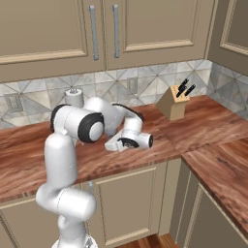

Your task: Retrieve the wine glasses from the counter and place one next to each plate.

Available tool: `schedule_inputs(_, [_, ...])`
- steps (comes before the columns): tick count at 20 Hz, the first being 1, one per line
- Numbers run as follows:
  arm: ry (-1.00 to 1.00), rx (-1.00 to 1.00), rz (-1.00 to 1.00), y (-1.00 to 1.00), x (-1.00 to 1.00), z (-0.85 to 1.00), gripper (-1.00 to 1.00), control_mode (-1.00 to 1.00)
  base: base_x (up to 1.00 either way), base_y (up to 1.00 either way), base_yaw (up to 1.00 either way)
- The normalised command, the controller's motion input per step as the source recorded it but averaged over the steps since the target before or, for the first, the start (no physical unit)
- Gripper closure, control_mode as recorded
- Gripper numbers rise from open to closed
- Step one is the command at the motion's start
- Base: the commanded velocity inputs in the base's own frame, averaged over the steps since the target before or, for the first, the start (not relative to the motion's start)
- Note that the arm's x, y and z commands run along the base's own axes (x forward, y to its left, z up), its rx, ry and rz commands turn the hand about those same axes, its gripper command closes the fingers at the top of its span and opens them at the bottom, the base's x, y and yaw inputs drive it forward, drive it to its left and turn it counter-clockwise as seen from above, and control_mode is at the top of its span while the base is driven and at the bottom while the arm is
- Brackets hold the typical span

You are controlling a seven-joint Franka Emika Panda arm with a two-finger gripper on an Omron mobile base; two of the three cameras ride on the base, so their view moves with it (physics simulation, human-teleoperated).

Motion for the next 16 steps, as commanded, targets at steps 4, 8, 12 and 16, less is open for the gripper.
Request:
schedule_inputs(4, [-0.09, 0.00, 0.00, 0.00, -0.24, 0.53, 1.00, -1.00, 0.00, 0.00, 0.00])
schedule_inputs(8, [-0.01, 0.00, 0.00, -0.08, -0.47, 0.70, 1.00, -1.00, 0.00, 0.00, 0.00])
schedule_inputs(12, [0.05, 0.00, 0.00, -0.20, -0.56, 0.78, 1.00, -1.00, 0.00, 0.00, 0.00])
schedule_inputs(16, [0.00, 0.00, 0.01, -0.39, -0.90, 0.79, 1.00, -1.00, 0.00, 0.00, 0.00])
